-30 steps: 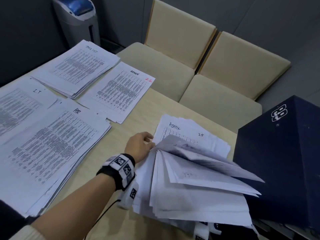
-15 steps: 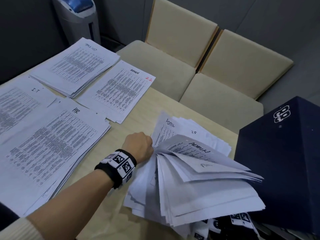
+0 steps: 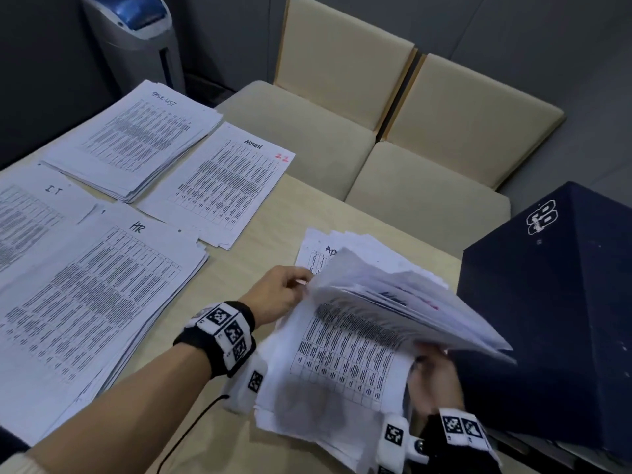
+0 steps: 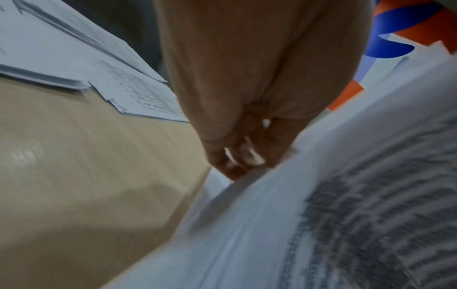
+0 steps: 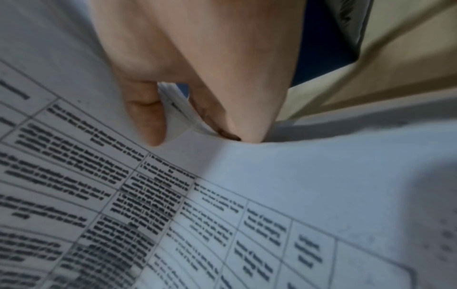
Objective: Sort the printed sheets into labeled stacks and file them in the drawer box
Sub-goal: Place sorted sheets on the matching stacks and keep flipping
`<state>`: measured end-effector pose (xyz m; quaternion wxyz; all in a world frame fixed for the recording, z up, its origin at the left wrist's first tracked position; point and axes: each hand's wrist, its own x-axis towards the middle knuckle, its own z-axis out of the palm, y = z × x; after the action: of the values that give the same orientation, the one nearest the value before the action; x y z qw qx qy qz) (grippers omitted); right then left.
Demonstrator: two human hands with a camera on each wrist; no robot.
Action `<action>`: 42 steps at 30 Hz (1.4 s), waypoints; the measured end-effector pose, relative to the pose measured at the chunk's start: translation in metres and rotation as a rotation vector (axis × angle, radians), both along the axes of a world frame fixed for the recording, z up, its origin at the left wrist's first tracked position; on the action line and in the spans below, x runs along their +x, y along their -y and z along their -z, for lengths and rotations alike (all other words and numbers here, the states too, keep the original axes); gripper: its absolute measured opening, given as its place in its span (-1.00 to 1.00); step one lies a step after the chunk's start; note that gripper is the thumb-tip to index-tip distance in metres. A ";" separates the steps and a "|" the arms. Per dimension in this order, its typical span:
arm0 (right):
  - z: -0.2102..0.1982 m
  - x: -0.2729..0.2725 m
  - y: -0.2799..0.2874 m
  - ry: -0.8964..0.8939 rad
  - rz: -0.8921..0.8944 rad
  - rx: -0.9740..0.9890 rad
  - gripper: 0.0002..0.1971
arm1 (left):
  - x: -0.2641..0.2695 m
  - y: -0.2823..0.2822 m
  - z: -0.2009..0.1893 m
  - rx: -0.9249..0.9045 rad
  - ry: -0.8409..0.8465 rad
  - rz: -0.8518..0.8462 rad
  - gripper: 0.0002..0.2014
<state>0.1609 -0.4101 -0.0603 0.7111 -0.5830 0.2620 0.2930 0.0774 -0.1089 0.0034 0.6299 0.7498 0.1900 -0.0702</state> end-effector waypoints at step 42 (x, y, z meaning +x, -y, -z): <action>-0.132 -0.029 -0.052 0.575 0.027 0.050 -0.40 | -0.011 0.006 -0.093 -0.431 0.377 -0.045 -0.85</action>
<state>0.1314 -0.3583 0.0717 0.7742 -0.6208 0.0499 0.1128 0.0663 -0.1148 0.0959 0.8003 0.5942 0.0666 0.0457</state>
